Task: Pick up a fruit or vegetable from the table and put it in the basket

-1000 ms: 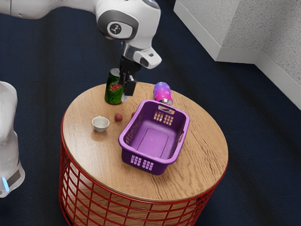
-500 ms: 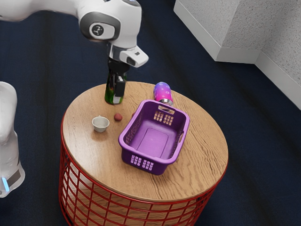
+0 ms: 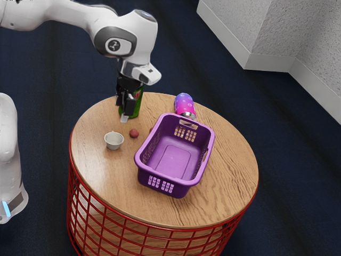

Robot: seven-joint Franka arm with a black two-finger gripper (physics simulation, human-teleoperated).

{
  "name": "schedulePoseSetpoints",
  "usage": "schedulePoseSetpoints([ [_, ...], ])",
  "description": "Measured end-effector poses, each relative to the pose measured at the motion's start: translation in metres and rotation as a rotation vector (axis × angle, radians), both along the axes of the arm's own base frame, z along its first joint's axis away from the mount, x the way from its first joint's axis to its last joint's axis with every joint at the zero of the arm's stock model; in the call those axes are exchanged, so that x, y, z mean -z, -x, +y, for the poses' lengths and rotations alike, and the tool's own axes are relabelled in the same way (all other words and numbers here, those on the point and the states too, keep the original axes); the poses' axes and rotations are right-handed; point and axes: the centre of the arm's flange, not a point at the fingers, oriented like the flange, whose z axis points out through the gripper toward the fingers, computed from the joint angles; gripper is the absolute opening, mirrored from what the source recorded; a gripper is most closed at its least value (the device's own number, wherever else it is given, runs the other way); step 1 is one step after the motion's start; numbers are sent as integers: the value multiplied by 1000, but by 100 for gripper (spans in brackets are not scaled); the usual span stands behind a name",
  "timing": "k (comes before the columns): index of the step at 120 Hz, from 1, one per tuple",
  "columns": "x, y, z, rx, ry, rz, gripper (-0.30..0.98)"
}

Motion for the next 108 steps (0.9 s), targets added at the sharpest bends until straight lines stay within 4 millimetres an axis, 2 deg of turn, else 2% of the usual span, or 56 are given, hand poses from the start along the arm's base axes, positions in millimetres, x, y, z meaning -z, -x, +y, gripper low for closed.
schedulePoseSetpoints([
  [25, 23, -13, 14, -20, 24, 16, 69],
  [52, 42, -25, 17, -5, 31, 33, 69],
  [108, 59, -36, 18, 13, 50, 42, 69],
])
